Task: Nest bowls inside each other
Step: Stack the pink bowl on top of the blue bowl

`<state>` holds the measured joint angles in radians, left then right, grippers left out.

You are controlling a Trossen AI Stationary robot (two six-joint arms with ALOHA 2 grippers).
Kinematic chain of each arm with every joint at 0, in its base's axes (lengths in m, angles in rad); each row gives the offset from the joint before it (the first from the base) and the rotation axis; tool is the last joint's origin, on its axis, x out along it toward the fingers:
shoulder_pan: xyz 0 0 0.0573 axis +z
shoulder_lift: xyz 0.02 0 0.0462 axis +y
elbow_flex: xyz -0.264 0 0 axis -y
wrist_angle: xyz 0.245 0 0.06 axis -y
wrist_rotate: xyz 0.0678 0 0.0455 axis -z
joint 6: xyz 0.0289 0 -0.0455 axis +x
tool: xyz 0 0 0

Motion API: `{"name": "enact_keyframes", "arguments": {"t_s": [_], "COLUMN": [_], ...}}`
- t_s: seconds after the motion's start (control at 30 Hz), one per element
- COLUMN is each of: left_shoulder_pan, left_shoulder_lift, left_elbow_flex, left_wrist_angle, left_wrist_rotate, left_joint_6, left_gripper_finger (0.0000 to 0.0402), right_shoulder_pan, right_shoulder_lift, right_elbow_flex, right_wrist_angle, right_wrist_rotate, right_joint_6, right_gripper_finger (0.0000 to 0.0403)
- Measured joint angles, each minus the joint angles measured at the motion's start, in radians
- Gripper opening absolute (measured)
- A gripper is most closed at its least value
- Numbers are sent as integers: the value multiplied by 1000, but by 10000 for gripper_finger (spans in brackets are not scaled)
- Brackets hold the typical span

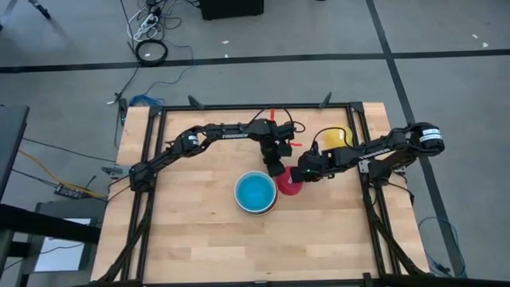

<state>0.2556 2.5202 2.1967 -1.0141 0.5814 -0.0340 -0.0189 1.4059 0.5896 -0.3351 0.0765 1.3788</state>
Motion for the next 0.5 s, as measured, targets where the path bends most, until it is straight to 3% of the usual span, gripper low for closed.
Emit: {"name": "enact_keyframes", "arguments": {"t_s": [0.5], "left_shoulder_pan": [0], "left_shoulder_lift": [-2], "left_elbow_flex": [105], "left_wrist_angle": [-67], "left_wrist_rotate": [-7], "left_joint_6": [33], "left_gripper_finger": [37], "right_shoulder_pan": [0], "right_shoulder_lift": [-96], "right_elbow_flex": [12], "right_wrist_angle": [-59], "right_wrist_rotate": [67], "right_joint_6": [-47], "right_gripper_finger": [0]}}
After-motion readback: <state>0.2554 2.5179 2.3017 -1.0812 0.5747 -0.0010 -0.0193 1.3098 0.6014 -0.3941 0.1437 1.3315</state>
